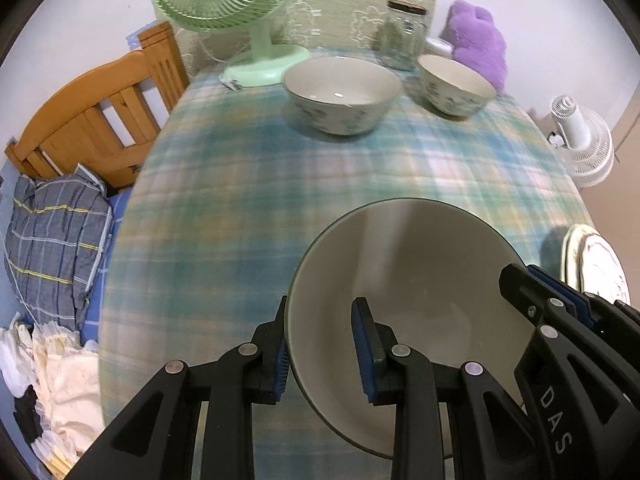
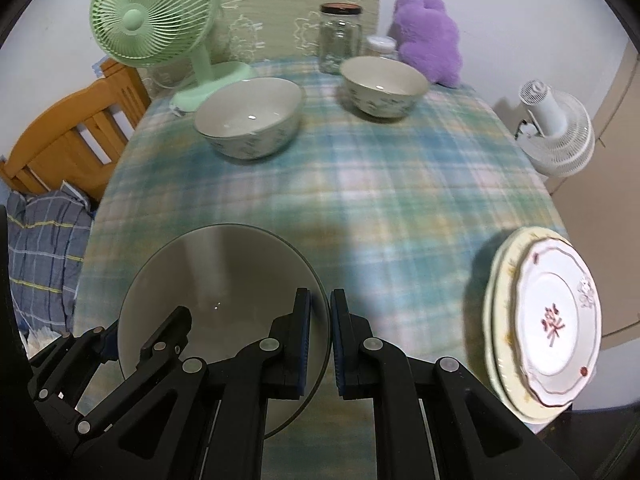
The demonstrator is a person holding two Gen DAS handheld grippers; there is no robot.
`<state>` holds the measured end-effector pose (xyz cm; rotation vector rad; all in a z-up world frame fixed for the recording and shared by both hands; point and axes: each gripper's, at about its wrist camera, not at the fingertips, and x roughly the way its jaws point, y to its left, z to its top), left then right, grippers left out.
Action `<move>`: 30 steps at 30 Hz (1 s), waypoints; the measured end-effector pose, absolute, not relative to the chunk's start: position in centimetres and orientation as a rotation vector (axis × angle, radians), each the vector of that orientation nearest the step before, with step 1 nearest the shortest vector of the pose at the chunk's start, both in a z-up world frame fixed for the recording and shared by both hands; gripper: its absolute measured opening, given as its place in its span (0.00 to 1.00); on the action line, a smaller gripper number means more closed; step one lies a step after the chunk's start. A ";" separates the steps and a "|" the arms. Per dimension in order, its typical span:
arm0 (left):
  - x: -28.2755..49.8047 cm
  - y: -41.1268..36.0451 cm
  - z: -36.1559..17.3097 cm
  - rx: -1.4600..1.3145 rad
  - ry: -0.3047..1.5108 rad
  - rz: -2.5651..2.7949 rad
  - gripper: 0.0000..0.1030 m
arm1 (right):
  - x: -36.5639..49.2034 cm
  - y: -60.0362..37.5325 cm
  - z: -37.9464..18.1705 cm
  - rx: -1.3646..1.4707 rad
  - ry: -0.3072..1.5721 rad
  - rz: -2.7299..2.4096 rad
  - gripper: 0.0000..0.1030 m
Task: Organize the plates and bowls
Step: 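Lift the cream bowl with the left tool and carry it toward the plate stack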
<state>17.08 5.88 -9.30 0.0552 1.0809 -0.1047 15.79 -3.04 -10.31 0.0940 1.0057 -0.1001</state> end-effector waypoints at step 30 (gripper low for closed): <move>13.6 0.1 -10.9 0.068 1.098 -0.044 0.35 | 13.3 -9.8 -13.1 0.112 1.036 -0.002 0.16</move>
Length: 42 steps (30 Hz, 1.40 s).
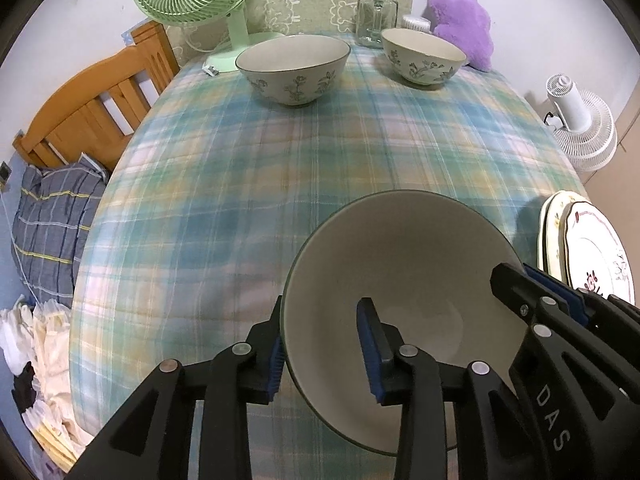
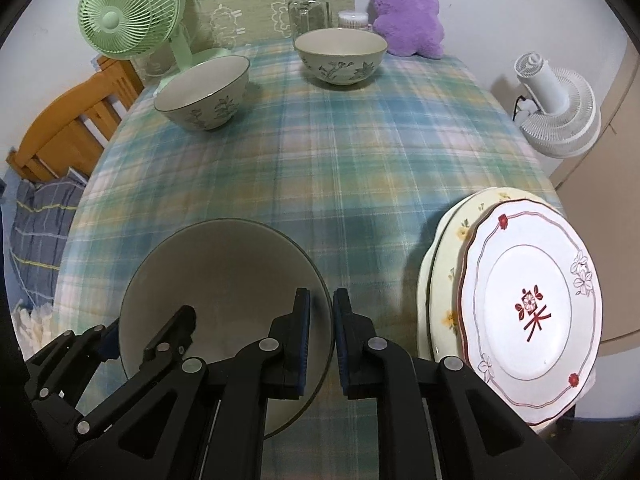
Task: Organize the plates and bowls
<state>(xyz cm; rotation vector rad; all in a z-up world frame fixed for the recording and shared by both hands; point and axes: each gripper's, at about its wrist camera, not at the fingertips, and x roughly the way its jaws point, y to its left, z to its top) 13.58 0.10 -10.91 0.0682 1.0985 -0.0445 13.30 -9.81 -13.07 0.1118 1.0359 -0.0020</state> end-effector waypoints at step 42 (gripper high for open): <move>19.7 5.5 0.0 0.039 0.904 -0.031 0.85 | 18.0 -5.9 -2.0 0.100 0.849 0.035 0.73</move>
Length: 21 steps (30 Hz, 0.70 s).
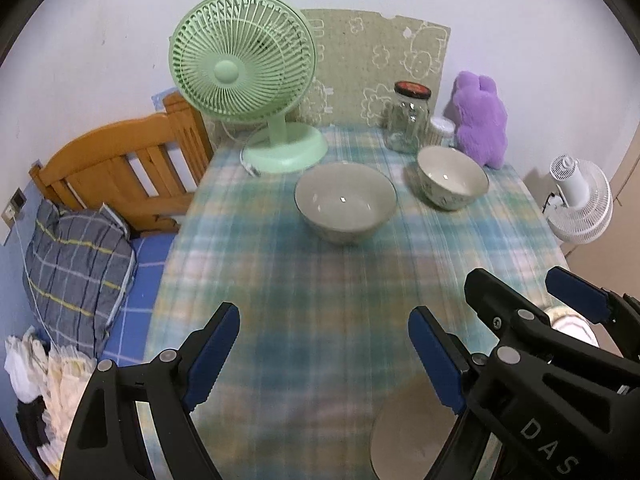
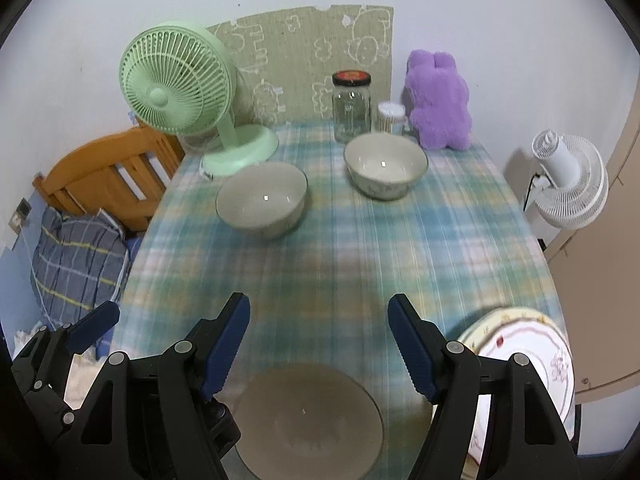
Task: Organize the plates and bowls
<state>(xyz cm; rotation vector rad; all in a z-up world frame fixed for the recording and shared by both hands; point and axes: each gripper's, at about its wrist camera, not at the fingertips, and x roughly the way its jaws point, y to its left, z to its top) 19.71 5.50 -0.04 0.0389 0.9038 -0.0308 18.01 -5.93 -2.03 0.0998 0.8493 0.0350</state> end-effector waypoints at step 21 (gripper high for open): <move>31.1 8.1 -0.3 0.020 0.856 0.017 0.85 | 29.2 -2.3 -0.8 0.082 0.794 -0.012 0.67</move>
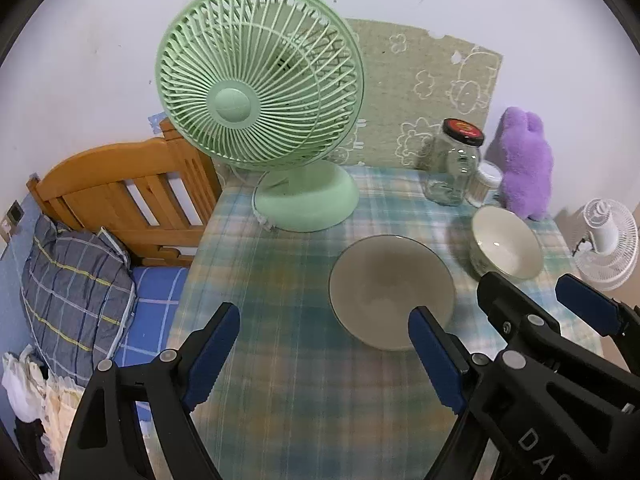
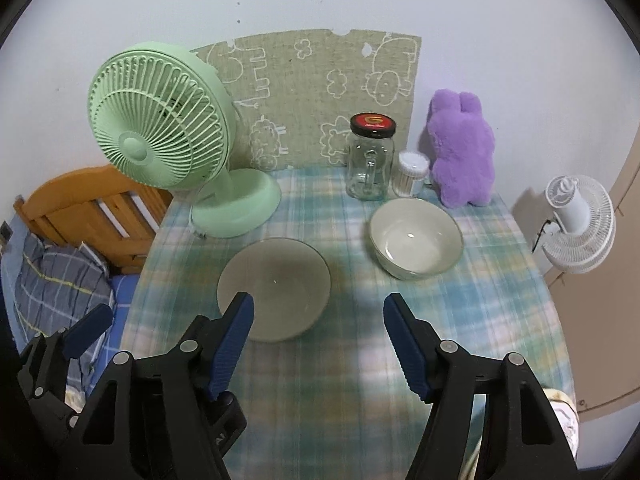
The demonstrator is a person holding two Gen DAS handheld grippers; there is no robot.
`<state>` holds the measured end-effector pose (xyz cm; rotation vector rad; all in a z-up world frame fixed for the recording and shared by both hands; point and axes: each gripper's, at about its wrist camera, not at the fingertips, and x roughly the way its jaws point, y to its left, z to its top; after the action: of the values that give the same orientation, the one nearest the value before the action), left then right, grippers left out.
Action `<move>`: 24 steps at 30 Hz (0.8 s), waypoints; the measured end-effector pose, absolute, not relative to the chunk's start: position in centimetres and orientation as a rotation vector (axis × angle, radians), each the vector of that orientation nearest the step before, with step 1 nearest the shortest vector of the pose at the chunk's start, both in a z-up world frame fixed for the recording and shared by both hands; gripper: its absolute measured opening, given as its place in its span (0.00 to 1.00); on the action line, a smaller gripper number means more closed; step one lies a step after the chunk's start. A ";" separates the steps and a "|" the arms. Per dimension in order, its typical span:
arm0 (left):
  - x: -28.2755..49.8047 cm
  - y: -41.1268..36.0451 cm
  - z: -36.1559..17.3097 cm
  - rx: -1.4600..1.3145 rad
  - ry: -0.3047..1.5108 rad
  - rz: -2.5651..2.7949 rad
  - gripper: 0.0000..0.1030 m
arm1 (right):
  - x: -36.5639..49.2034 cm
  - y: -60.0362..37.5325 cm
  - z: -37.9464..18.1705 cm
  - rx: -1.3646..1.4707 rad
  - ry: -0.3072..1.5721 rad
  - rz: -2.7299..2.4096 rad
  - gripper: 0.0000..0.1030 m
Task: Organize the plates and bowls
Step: 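Move the left tool to the cream bowl beside the green fan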
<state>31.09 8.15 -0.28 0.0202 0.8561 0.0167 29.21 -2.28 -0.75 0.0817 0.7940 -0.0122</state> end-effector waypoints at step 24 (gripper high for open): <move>39.3 7.9 -8.2 0.009 0.954 -0.001 0.52 | 39.0 -2.4 -8.7 0.090 0.880 -0.090 0.40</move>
<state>39.29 7.88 -8.20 0.0092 0.9544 -0.0014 39.02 -2.36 -8.65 0.0900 0.8801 -0.0903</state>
